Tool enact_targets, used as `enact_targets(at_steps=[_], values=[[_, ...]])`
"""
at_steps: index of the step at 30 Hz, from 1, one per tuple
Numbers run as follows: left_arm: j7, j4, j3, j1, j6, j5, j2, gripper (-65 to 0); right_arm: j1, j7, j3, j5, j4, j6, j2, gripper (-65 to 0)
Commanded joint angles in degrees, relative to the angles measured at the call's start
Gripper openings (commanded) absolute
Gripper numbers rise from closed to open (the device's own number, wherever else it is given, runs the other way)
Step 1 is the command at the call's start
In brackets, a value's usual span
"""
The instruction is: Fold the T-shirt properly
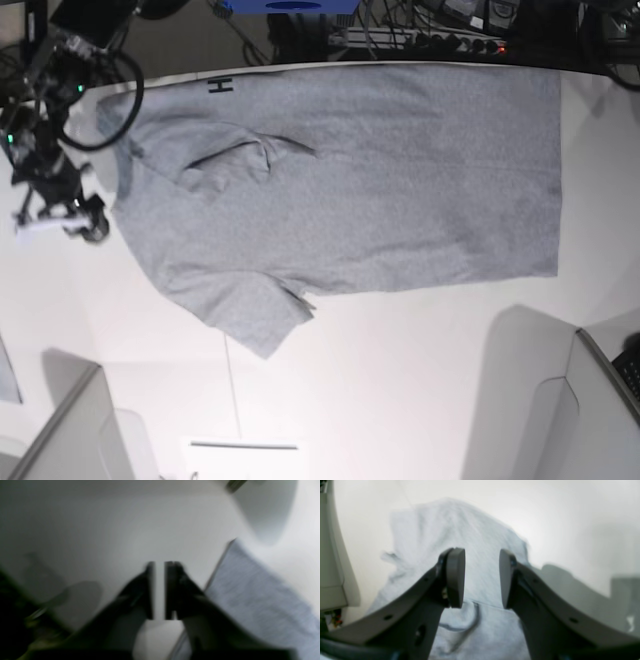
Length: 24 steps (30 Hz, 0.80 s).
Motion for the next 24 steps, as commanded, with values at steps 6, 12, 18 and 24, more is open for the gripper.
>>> enact_targets(at_steps=[6,12,18,24], values=[[-1.27,0.91,11.54,-2.48,-0.11,6.8,-3.89,-65.0,10.42,0.58,-7.87,0.83,-6.41,0.48,3.8,-42.9],[-1.27,0.83,14.52,-5.12,-0.29,12.34,-3.89,-65.0,19.48,6.2,-15.17,0.83,-19.07,9.71,7.49,-42.9],[-1.27,0.83,14.52,-5.12,-0.29,12.43,-4.07,-65.0,31.26,11.74,-29.85,0.83,-39.11,11.38,10.74,-31.1],[-1.27,-1.72,14.08,-4.94,-0.29,12.43,-4.15,-65.0,40.49,20.01,-46.91,0.83,-53.0,14.81,10.65,-17.4]])
